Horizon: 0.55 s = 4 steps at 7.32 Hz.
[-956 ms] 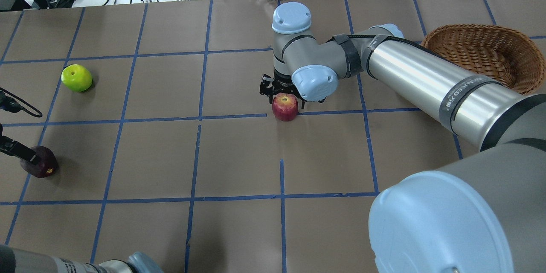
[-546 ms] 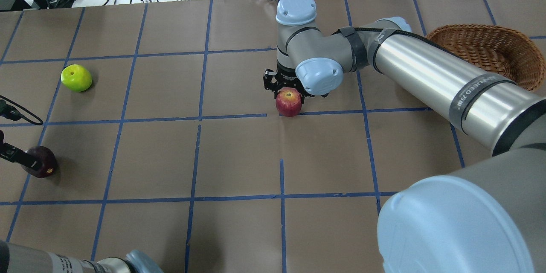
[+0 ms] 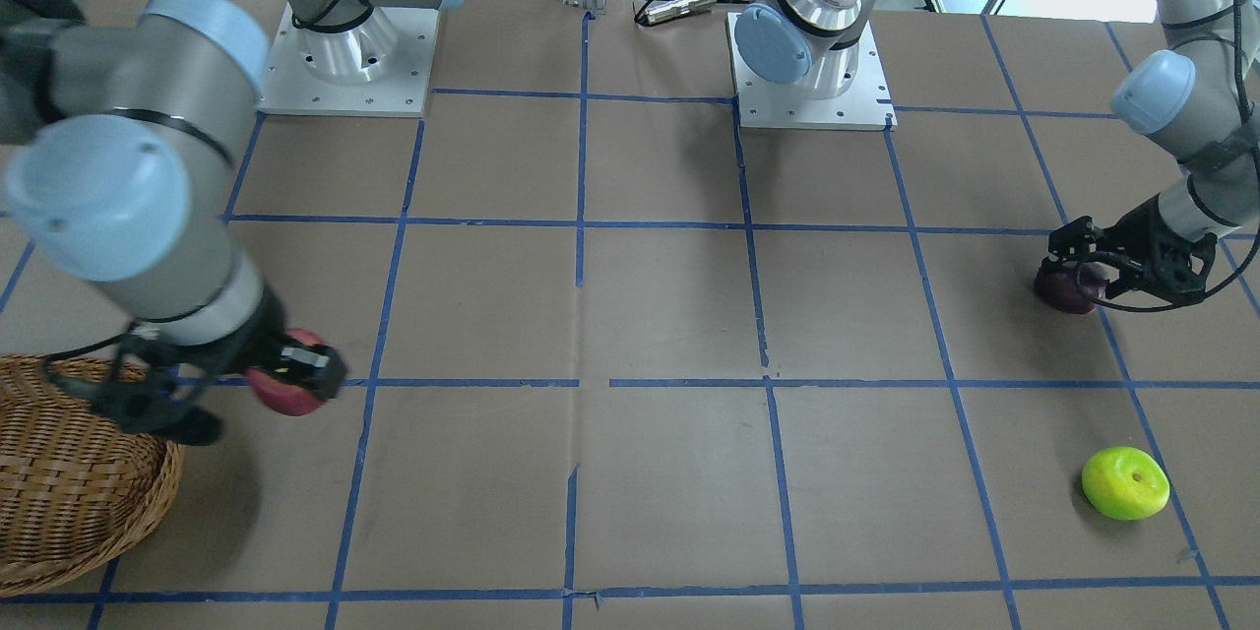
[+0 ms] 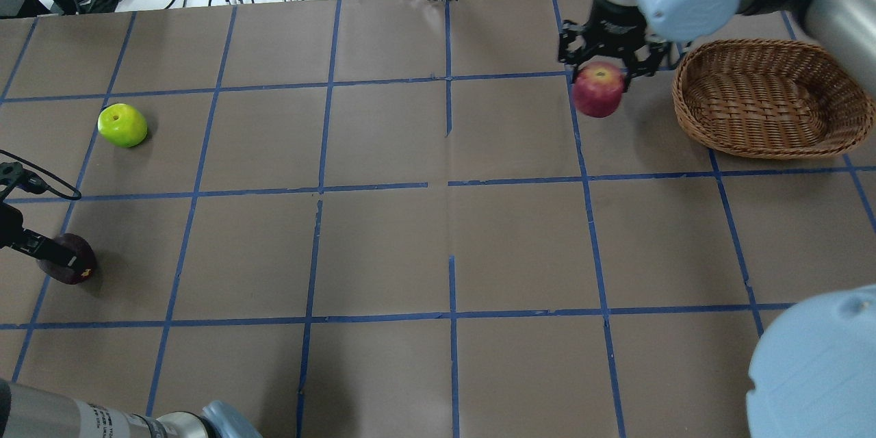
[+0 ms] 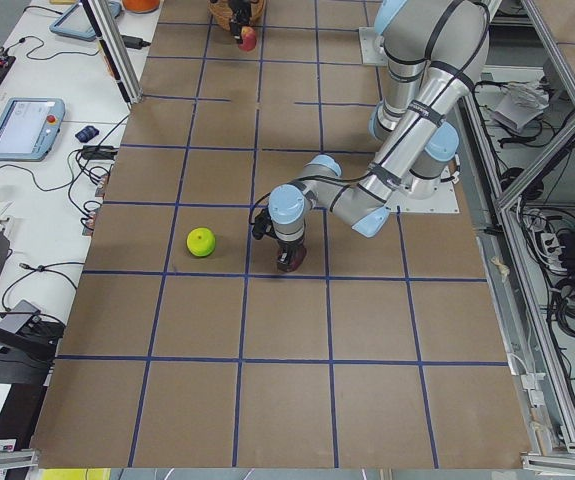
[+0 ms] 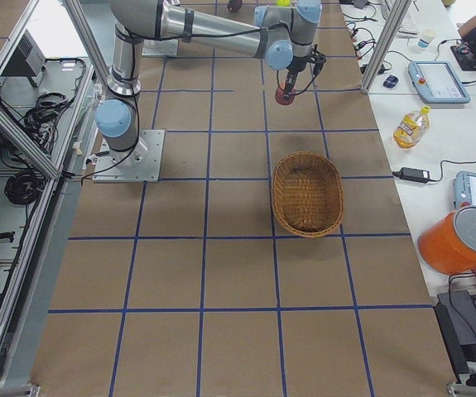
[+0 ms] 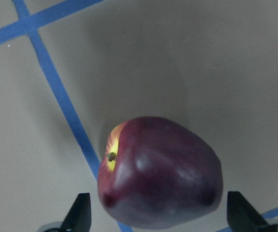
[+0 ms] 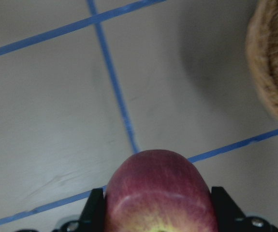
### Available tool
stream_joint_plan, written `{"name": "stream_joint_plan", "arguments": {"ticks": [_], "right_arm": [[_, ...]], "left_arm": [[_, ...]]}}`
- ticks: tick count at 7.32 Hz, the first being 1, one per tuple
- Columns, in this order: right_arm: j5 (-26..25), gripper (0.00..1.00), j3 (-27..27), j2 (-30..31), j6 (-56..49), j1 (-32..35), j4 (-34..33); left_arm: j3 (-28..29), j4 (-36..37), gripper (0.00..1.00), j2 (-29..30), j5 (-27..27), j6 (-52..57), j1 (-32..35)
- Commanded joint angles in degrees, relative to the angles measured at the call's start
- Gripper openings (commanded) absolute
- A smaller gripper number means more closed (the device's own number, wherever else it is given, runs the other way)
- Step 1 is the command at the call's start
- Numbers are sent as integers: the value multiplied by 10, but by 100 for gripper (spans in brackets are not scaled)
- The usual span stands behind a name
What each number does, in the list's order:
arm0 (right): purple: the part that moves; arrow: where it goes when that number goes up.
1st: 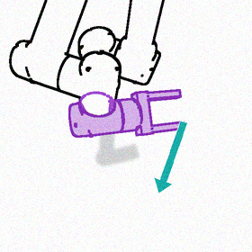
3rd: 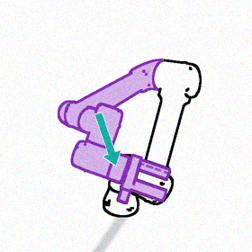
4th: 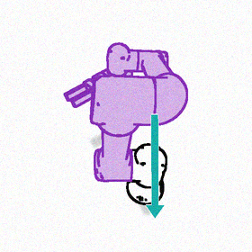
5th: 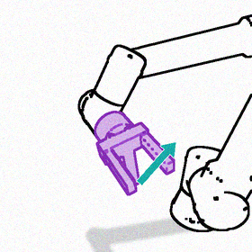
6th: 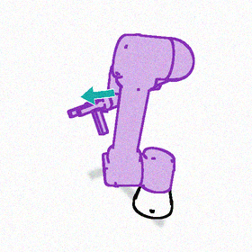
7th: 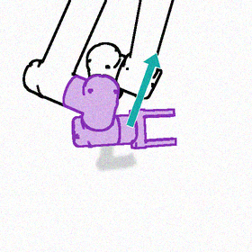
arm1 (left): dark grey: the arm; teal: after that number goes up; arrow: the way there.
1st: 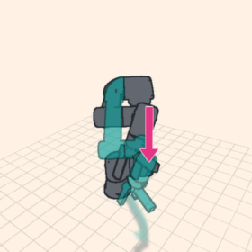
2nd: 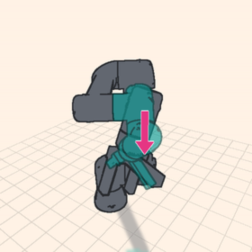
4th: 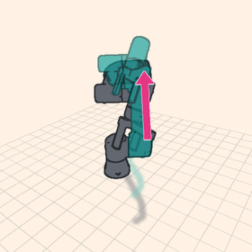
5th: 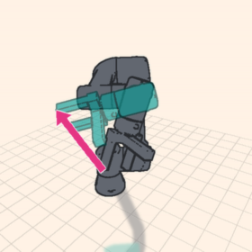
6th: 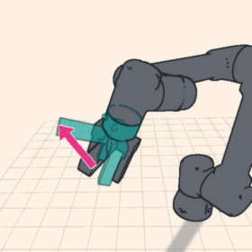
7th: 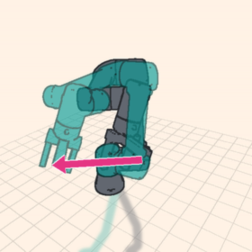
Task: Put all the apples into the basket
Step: 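Carry red-yellow apple into basket with right while left grasps dark apple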
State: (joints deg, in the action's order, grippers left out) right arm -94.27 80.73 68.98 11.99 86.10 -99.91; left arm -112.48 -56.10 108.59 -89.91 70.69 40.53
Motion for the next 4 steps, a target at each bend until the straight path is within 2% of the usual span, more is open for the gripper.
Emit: {"name": "stream_joint_plan", "arguments": {"ticks": [1, 2, 3, 4], "right_arm": [[-57, 0, -26, 4, -191, -127, 13], [-57, 0, -24, -7, -235, -158, 9], [-90, 0, -23, -30, -272, -188, -33], [-99, 0, -22, -58, -322, -214, -85]], "left_arm": [[0, 23, 91, 4, 3, 14, 0], [6, 33, 36, 2, -7, 20, 0], [5, 24, 0, -12, -9, 14, 1], [9, -7, 0, -33, -20, 12, 3]]}}
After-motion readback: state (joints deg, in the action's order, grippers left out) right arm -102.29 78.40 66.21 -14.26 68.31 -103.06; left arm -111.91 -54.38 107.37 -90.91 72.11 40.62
